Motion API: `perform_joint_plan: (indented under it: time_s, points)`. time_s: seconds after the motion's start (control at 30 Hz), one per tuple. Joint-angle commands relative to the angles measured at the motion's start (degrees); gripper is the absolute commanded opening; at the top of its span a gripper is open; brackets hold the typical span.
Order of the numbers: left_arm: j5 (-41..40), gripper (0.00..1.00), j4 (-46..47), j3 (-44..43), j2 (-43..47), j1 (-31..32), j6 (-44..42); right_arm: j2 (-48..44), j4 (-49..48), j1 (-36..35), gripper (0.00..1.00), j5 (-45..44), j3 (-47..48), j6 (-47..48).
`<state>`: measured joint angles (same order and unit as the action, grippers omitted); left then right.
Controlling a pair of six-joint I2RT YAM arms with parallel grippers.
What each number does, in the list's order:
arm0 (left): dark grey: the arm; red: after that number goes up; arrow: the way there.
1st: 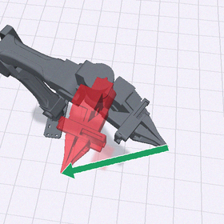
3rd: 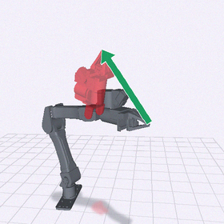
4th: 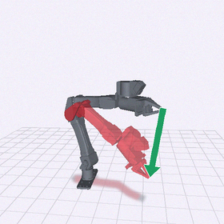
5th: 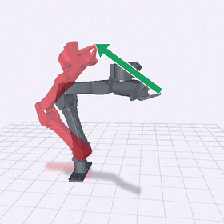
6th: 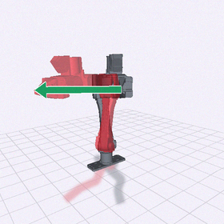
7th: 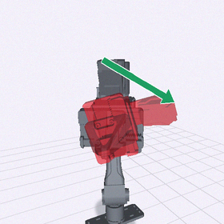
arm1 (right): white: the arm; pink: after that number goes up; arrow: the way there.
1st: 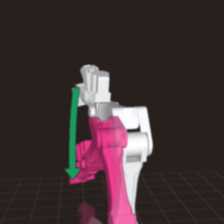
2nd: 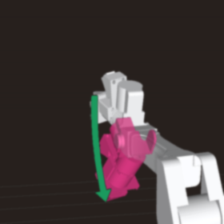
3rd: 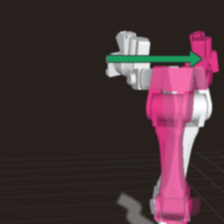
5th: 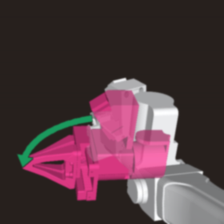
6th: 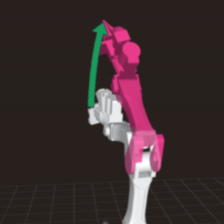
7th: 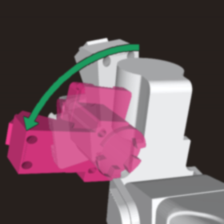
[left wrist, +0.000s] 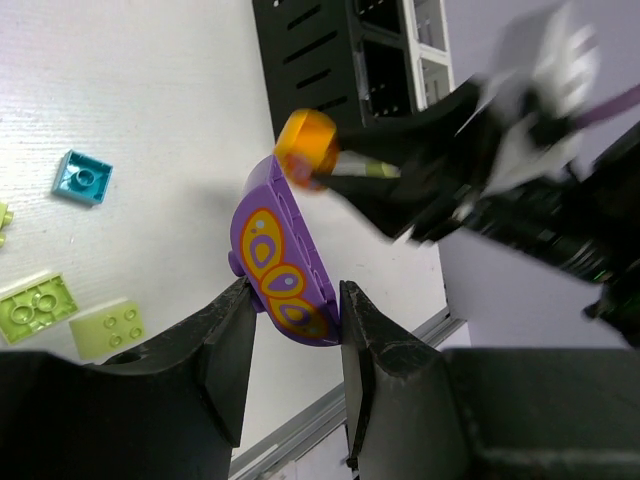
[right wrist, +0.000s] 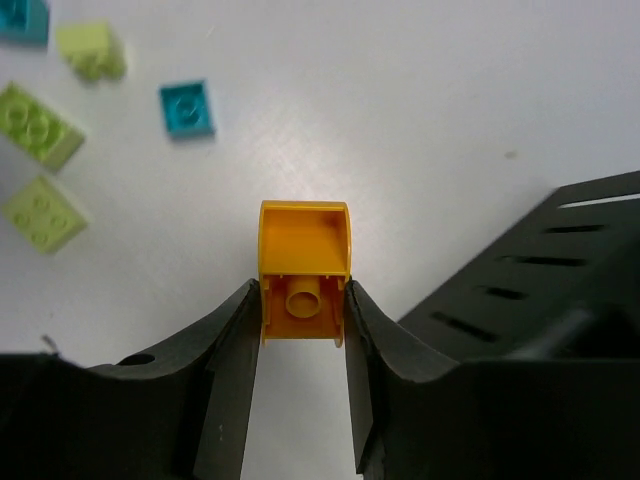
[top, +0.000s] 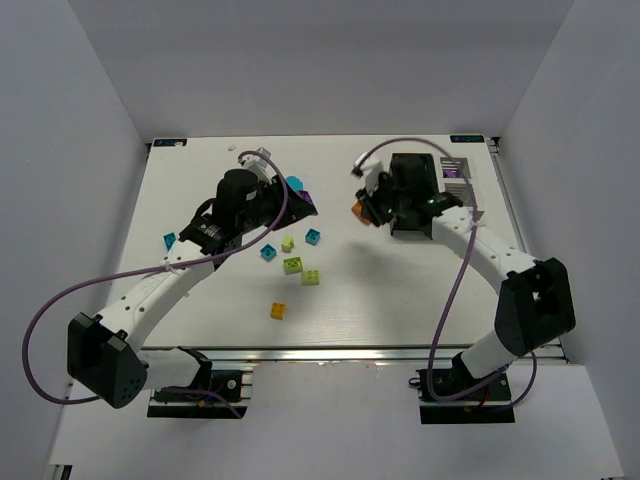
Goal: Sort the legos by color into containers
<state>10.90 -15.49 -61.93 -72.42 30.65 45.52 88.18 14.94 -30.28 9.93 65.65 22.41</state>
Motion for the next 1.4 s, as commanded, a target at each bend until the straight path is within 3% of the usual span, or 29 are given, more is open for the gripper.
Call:
perform_joint_plan:
  time_s: [0.0, 0.2, 0.5, 0.73, 0.93, 1.03, 1.37]
  points:
    - [-0.61, 0.11, -0.16, -3.19, 2.37, 0.02, -0.17, -1.79, -1.23, 7.15, 0.02, 5.79, 8.52, -4.74]
    - [0.87, 0.11, 1.33, -3.72, 1.32, 0.02, 0.10, 1.20, 3.77, 18.13, 0.02, 7.47, 18.45, -5.46]
    - [4.04, 0.11, 3.71, -9.16, -5.70, 0.02, -1.13, 3.14, 8.00, 31.93, 0.02, 7.99, 19.52, -2.29]
    - [8.16, 0.11, 7.21, -15.40, -13.69, 0.02, -1.14, 4.36, 9.93, 35.99, 0.10, 7.64, 17.07, -0.27]
    - [9.75, 0.10, 8.80, -16.11, -14.94, 0.02, -0.69, 5.77, 10.99, 36.43, 0.15, 7.65, 16.45, 0.79]
    - [10.55, 0.10, 9.16, -16.47, -15.38, 0.02, -0.69, 6.39, 10.73, 36.78, 0.22, 6.94, 15.22, 0.88]
    - [13.53, 0.10, 11.61, -16.12, -15.47, 0.72, -1.83, 7.36, 9.58, 38.19, 0.63, 7.64, 14.95, 2.10]
